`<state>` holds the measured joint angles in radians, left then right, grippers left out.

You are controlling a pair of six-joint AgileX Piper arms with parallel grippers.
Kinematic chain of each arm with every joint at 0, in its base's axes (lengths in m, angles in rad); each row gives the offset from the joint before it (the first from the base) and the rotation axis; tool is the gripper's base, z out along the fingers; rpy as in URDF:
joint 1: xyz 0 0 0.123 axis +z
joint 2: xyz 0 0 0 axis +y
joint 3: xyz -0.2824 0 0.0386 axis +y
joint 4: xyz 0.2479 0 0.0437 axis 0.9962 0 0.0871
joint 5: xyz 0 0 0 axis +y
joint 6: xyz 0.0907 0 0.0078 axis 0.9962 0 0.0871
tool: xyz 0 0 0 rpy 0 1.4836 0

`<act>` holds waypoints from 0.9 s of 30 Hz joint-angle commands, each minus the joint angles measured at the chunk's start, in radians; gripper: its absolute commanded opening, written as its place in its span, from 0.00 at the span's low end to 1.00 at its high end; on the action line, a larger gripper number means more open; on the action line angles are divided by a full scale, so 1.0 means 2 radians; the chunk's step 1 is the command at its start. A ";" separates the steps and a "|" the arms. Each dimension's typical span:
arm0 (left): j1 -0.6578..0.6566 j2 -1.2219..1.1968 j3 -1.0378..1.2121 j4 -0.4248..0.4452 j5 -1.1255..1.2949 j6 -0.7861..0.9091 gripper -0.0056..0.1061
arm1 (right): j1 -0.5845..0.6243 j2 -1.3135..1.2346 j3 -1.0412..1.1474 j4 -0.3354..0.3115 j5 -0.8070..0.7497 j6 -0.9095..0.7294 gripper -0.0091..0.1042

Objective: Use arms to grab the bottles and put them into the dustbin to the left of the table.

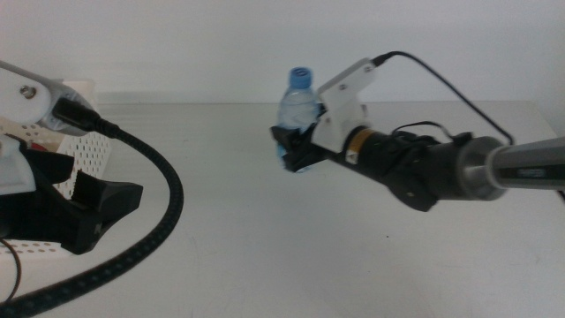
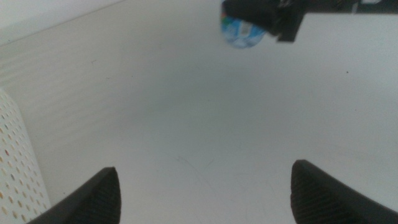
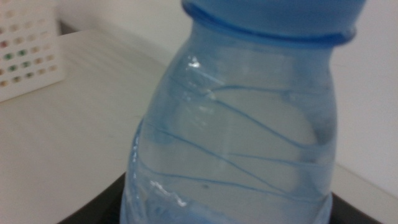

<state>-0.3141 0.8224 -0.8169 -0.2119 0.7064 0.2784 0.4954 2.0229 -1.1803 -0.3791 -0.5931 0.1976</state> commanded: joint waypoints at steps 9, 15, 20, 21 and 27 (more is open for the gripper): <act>-0.003 -0.003 -0.013 -0.010 -0.031 -0.004 0.86 | 0.025 0.048 -0.090 -0.012 -0.047 0.000 0.08; -0.003 -0.003 -0.013 -0.010 -0.031 -0.004 0.86 | 0.025 0.064 -0.093 -0.020 -0.046 0.000 0.09; -0.003 -0.003 -0.013 -0.010 -0.031 -0.004 0.86 | 0.025 0.065 -0.093 -0.043 -0.046 0.001 0.21; -0.003 -0.003 -0.013 -0.010 -0.031 -0.004 0.86 | 0.025 0.065 -0.093 -0.046 -0.046 0.004 0.24; -0.003 -0.003 -0.013 -0.010 -0.031 -0.004 0.86 | 0.025 0.066 -0.093 -0.051 -0.046 0.013 0.54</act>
<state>-0.3141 0.8224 -0.8169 -0.2119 0.7064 0.2784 0.5448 2.2232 -1.3331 -0.4800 -0.5903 0.2210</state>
